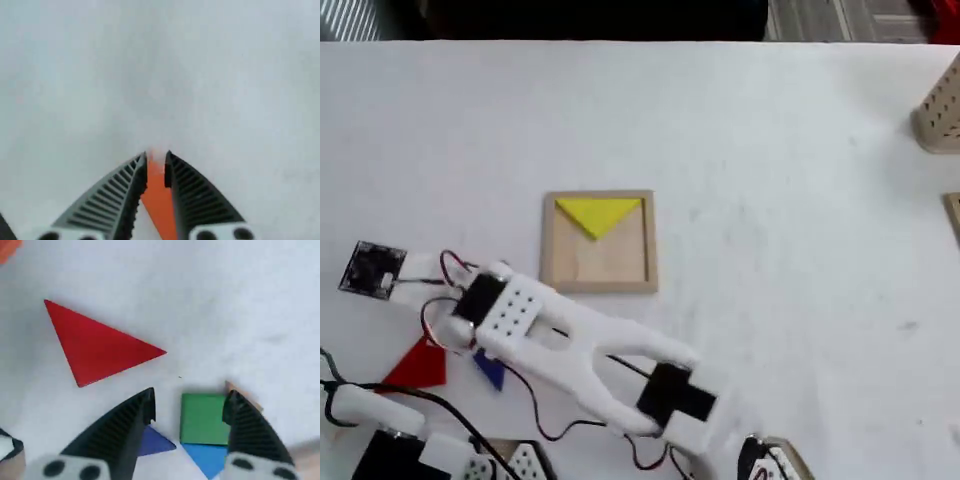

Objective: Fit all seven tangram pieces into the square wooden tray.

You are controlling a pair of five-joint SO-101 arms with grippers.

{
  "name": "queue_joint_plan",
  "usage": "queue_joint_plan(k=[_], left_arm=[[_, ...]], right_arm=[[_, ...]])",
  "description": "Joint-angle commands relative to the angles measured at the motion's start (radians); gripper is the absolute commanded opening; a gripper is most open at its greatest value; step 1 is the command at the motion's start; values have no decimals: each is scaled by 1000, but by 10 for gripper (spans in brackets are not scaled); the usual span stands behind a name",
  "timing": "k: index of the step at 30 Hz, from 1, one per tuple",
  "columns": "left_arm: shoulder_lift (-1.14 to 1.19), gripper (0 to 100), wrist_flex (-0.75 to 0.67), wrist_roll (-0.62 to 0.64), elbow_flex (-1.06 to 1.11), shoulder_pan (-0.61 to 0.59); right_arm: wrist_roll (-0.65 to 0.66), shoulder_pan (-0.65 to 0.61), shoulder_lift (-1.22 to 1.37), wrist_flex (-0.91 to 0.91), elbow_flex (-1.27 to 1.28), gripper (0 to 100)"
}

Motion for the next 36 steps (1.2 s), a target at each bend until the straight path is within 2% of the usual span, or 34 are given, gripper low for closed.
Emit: queue_joint_plan(k=[1, 5, 12, 21, 23, 27, 29, 32, 36], left_arm=[[-38, 94, -32, 34, -2, -10], [-35, 94, -61, 44, 11, -10], [-36, 94, -175, 95, 110, 1], [-42, 94, -180, 100, 123, 1], [-42, 94, -178, 100, 120, 1], [-44, 94, -176, 101, 118, 1], [-44, 94, -176, 101, 118, 1], [-44, 94, -178, 101, 118, 1], [-44, 94, -178, 101, 118, 2]], right_arm=[[9, -36, 91, -48, -89, 235], [6, -87, 252, -45, -262, 234], [12, -108, 496, 125, -649, 235], [3, -111, 621, 295, -1039, 235], [-52, -113, 633, 295, -1099, 234], [-290, -124, 671, 278, -1178, 229], [-364, -131, 710, 272, -1206, 193], [-342, -163, 789, 226, -1234, 112], [-216, -194, 906, 197, -1275, 63]])
